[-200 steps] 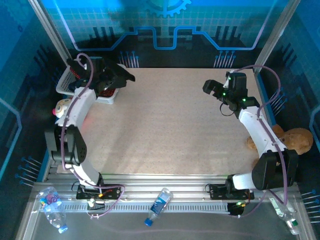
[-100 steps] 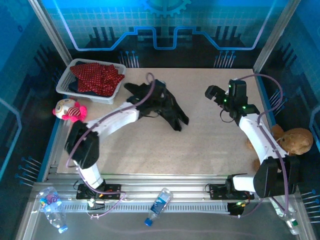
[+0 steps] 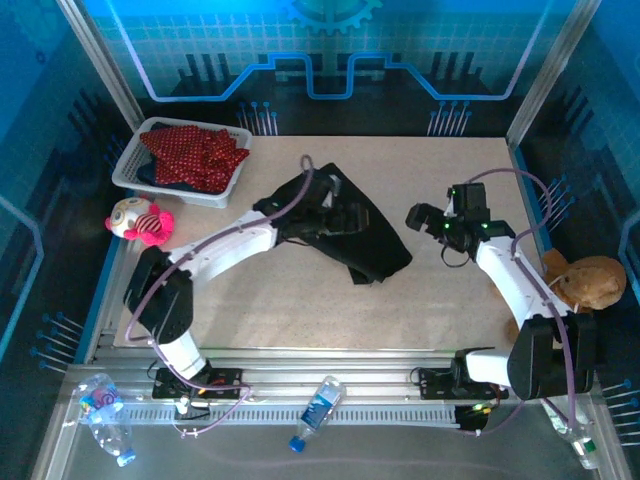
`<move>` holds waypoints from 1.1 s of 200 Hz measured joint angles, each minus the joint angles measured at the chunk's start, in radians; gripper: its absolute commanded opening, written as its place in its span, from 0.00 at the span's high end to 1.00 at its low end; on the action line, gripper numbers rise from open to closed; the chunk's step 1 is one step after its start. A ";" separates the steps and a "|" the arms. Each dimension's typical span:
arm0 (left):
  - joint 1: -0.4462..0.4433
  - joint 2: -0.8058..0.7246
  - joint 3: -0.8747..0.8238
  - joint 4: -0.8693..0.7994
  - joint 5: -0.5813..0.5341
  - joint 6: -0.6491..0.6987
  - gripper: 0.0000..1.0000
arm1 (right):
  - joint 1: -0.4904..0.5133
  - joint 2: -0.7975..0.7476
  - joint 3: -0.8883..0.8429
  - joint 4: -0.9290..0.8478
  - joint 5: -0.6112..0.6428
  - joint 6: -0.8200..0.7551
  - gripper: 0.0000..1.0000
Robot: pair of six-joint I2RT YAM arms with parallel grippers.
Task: Fold and stack the skirts
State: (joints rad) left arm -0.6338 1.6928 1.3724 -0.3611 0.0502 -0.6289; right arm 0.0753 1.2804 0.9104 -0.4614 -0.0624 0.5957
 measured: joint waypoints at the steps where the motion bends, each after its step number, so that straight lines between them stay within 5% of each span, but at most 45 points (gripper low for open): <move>1: 0.006 -0.002 0.001 -0.002 0.000 0.000 0.01 | 0.000 0.000 -0.002 0.000 -0.003 0.002 0.02; 62: 0.213 0.230 0.175 -0.118 0.010 0.032 0.01 | -0.005 0.072 -0.204 0.081 -0.187 0.135 0.27; 125: 0.212 0.469 0.248 -0.127 0.122 0.055 0.01 | -0.004 0.243 -0.185 0.188 -0.193 0.010 0.35; 187: 0.126 0.382 0.126 -0.108 0.156 0.034 0.01 | -0.003 0.327 -0.098 0.142 -0.204 -0.109 0.38; 220: 0.113 0.307 0.122 -0.136 0.133 0.035 0.01 | 0.000 0.375 -0.029 0.135 -0.200 -0.176 0.74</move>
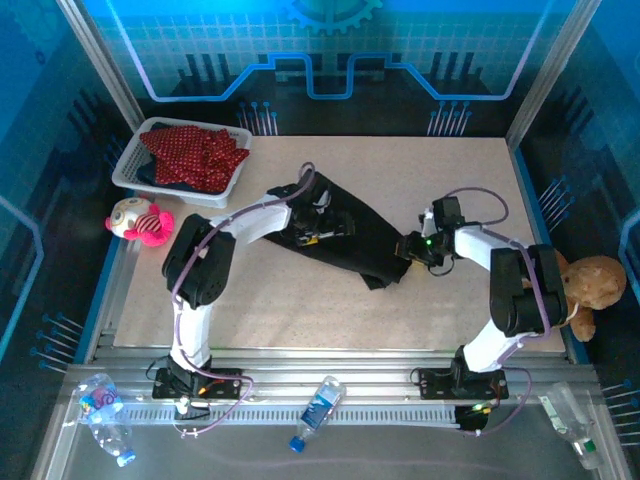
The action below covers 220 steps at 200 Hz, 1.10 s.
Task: Fold and stack the skirts
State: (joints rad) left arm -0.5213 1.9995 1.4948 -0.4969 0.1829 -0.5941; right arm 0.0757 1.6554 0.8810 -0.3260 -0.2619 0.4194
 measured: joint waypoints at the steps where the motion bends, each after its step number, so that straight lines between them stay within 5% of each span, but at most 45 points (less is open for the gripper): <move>1: 0.001 -0.001 0.002 -0.002 -0.002 0.000 0.01 | 0.000 0.001 0.003 0.000 0.000 -0.006 0.75; 39: 0.041 -0.010 0.191 -0.075 -0.140 0.078 0.01 | 0.003 -0.015 0.042 0.021 0.048 -0.083 1.00; 137: 0.196 0.454 0.826 -0.357 -0.280 0.201 0.01 | 0.072 -0.304 -0.011 0.224 0.003 -0.437 1.00; 180: 0.198 0.456 0.821 -0.373 -0.174 0.109 0.01 | 0.194 -0.407 -0.003 0.225 -0.006 -0.701 1.00; 220: 0.226 0.273 0.508 -0.229 -0.064 -0.078 0.01 | 0.278 -0.403 0.019 0.190 0.056 -0.863 1.00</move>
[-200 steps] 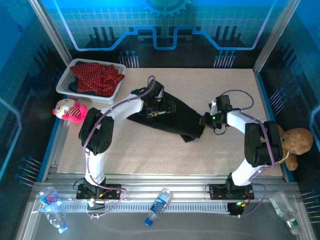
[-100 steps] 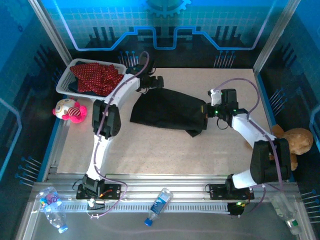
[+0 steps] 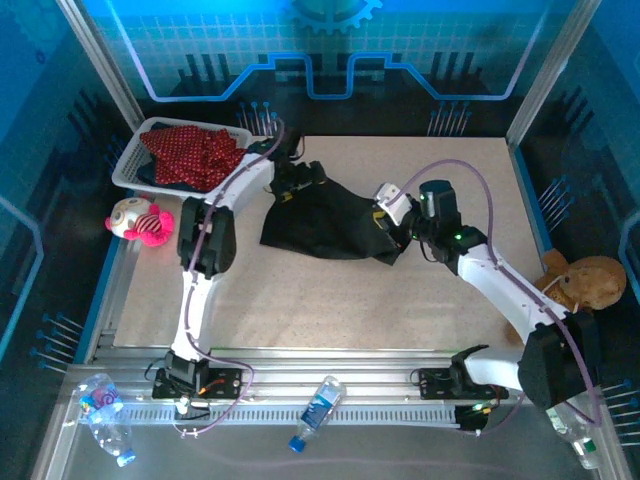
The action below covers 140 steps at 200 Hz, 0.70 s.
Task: Fold and stack the skirts
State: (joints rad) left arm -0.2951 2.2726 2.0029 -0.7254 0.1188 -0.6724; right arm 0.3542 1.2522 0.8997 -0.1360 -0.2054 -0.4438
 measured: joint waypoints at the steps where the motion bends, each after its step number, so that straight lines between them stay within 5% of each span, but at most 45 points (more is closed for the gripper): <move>1: 0.003 -0.011 -0.016 0.010 0.005 -0.012 0.01 | 0.001 0.000 0.000 0.000 0.001 -0.002 1.00; 36: 0.060 -0.228 -0.346 0.220 0.087 -0.237 0.01 | 0.077 0.024 0.011 -0.016 0.054 -0.085 1.00; 89: 0.020 -0.261 -0.414 0.337 0.164 -0.380 0.04 | 0.202 0.034 0.032 -0.028 0.158 -0.257 1.00; 125: -0.004 -0.214 -0.409 0.386 0.197 -0.422 0.21 | 0.285 -0.017 0.031 -0.028 0.249 -0.370 1.00; 140: -0.003 -0.172 -0.367 0.379 0.197 -0.413 0.35 | 0.300 -0.057 0.031 -0.029 0.272 -0.392 1.00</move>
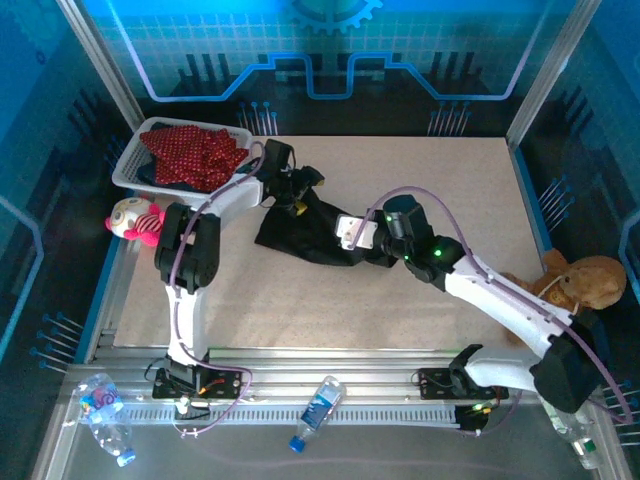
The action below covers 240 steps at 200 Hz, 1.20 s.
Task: Fold and stack the skirts
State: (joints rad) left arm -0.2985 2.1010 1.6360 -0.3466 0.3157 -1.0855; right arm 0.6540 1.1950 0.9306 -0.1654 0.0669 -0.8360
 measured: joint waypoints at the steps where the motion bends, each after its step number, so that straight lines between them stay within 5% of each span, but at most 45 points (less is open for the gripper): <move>1: 0.000 0.005 0.006 0.000 -0.001 -0.002 0.37 | 0.000 -0.002 0.000 0.000 0.002 -0.001 1.00; 29: 0.008 0.066 0.105 -0.030 -0.027 0.037 0.82 | 0.002 -0.082 0.000 -0.026 0.029 -0.003 1.00; 60: 0.025 0.053 0.128 -0.063 -0.063 0.101 1.00 | -0.002 -0.124 0.001 -0.086 0.050 0.022 1.00; 120: 0.020 -0.250 0.130 -0.241 -0.257 0.319 1.00 | -0.129 -0.208 0.084 -0.164 -0.067 0.203 1.00; 161: -0.010 -0.457 0.244 -0.230 -0.336 0.434 1.00 | -0.348 -0.201 0.158 -0.075 -0.292 0.302 1.00; 196: -0.011 -0.282 0.497 -0.171 -0.374 0.536 1.00 | -0.473 0.008 0.269 0.018 -0.454 0.323 1.00; 240: 0.022 0.182 1.022 -0.149 -0.390 0.621 1.00 | -0.517 0.313 0.500 0.034 -0.520 0.283 1.00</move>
State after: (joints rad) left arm -0.2764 2.2826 2.6579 -0.4957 -0.0746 -0.4641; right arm 0.1368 1.5082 1.4307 -0.1314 -0.4534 -0.5533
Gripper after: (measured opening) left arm 0.070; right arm 0.060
